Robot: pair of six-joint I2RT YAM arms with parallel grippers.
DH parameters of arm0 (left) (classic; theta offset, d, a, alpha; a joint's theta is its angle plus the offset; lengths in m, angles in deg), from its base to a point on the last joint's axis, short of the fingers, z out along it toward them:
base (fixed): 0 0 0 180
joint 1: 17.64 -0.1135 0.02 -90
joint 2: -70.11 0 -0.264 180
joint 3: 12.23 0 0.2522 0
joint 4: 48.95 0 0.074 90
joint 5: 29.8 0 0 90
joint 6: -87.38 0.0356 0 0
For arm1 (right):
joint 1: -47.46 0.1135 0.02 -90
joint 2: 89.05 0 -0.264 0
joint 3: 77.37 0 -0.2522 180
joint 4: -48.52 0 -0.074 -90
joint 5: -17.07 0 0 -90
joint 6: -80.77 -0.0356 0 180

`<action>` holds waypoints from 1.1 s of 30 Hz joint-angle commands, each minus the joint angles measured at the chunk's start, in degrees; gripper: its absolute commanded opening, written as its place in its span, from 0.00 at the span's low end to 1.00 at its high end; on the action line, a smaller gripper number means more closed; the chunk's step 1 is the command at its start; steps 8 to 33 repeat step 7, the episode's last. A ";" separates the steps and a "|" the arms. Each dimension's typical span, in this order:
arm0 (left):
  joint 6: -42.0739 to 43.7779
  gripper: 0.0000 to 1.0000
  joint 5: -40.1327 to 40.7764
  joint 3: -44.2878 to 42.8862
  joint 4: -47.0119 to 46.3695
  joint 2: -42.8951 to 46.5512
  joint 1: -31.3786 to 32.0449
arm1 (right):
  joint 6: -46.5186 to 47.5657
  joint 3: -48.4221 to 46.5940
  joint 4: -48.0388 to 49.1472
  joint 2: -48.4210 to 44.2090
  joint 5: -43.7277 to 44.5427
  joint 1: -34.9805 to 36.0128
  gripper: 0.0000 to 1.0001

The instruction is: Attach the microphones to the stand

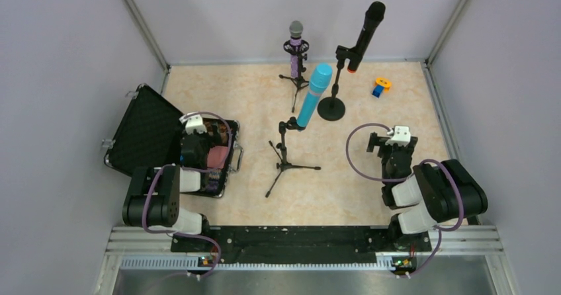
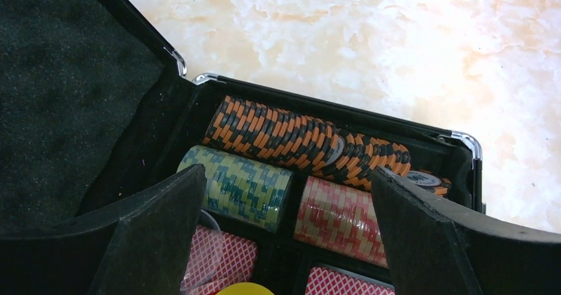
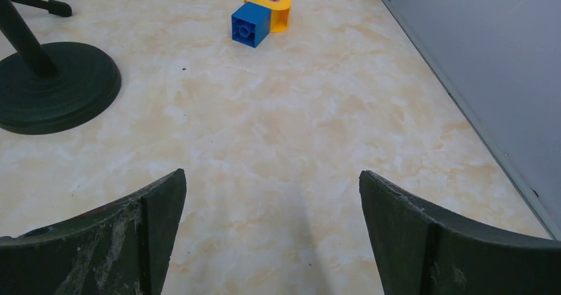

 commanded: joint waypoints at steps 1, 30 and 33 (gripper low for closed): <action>0.13 0.99 0.01 -1.66 -0.78 0.52 -0.28 | -1.18 -2.36 1.22 -0.77 1.37 -0.45 0.99; -0.18 0.99 -0.02 -1.80 -0.50 0.55 -0.26 | -1.20 -2.36 1.25 -0.79 1.25 -0.50 0.99; -0.18 0.99 -0.02 -1.80 -0.50 0.55 -0.26 | -1.20 -2.36 1.25 -0.79 1.25 -0.50 0.99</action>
